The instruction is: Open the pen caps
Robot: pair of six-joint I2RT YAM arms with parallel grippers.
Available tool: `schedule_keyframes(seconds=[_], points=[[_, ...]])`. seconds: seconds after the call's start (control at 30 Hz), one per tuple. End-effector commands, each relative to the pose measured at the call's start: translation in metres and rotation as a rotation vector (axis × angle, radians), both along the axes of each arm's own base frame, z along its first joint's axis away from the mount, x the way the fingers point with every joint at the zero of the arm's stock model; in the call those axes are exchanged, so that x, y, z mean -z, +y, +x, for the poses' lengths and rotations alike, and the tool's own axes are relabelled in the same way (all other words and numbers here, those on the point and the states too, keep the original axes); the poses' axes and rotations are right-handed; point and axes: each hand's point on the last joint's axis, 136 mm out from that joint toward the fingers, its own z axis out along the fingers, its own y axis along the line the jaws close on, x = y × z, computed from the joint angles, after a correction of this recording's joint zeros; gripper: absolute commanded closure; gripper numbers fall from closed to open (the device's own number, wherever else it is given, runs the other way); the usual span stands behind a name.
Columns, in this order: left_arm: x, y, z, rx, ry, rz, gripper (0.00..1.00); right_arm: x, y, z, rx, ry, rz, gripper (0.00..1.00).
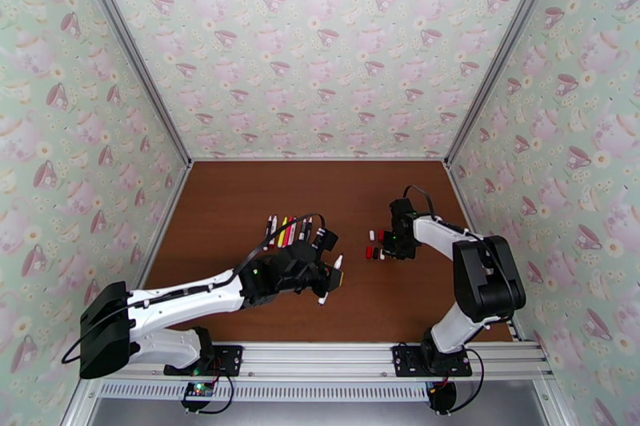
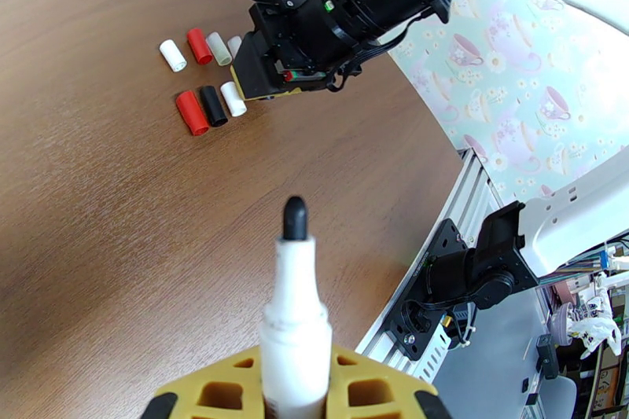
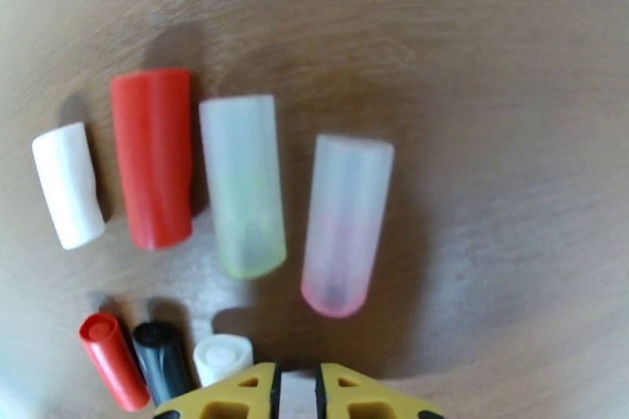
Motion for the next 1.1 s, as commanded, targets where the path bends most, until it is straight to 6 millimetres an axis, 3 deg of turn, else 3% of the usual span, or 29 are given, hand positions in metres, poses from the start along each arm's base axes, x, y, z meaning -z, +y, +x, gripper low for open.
schedule_keyframes(seconds=[0.0,0.73,1.07], points=[[-0.012,-0.006,0.007,-0.009,-0.024,-0.011,0.94,-0.002,-0.006,0.012,-0.007,-0.026,-0.036,0.89],[-0.007,-0.008,0.007,-0.01,-0.001,-0.006,0.94,-0.003,-0.006,0.01,-0.006,-0.026,-0.031,0.72],[-0.008,-0.005,0.016,-0.066,-0.006,0.023,0.94,-0.021,-0.006,0.009,0.016,-0.066,-0.02,0.69]])
